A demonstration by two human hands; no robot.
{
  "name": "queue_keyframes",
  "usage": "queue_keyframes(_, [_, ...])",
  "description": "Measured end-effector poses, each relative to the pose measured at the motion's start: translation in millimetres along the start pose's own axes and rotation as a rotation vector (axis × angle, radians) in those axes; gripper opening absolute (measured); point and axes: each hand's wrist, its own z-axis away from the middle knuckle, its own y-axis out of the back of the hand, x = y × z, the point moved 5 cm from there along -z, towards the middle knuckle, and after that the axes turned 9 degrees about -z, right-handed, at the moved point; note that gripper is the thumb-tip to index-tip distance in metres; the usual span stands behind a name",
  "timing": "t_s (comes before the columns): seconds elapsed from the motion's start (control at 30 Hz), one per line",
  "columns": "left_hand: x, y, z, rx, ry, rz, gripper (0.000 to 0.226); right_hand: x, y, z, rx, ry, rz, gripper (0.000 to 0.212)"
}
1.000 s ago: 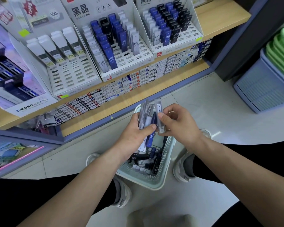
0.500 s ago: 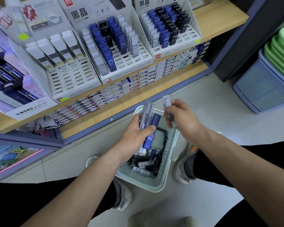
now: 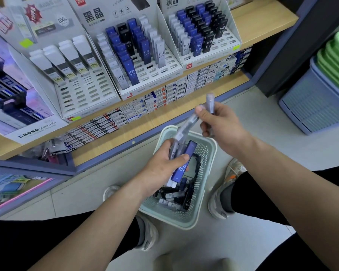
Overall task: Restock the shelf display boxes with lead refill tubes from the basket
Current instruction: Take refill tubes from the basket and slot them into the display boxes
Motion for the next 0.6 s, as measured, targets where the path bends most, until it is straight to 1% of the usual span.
queue_keyframes(0.13, [1,6,0,0.046,0.058,0.197,0.025,-14,16,-2,0.057,0.02,0.015,0.012])
queue_keyframes(0.2, [2,9,-1,0.063,0.072,0.293,0.026,-7,16,1,0.03,-0.031,0.087,0.017])
queue_keyframes(0.27, [2,10,-1,0.066,0.073,0.336,0.028,7,9,7,-0.03,-0.117,0.131,0.02])
queue_keyframes(0.37, [4,7,0,0.059,0.067,0.316,0.035,23,-5,15,-0.052,-0.156,0.16,0.018])
queue_keyframes(0.47, [3,8,0,0.086,0.039,0.228,0.057,30,-12,18,-0.016,-0.168,0.157,0.023])
queue_keyframes(0.5, [2,9,0,0.105,0.031,0.184,0.059,31,-14,19,-0.017,-0.171,0.162,0.024])
queue_keyframes(0.6, [0,10,-3,0.133,0.022,0.126,0.049,32,-20,22,-0.033,-0.152,0.182,0.026])
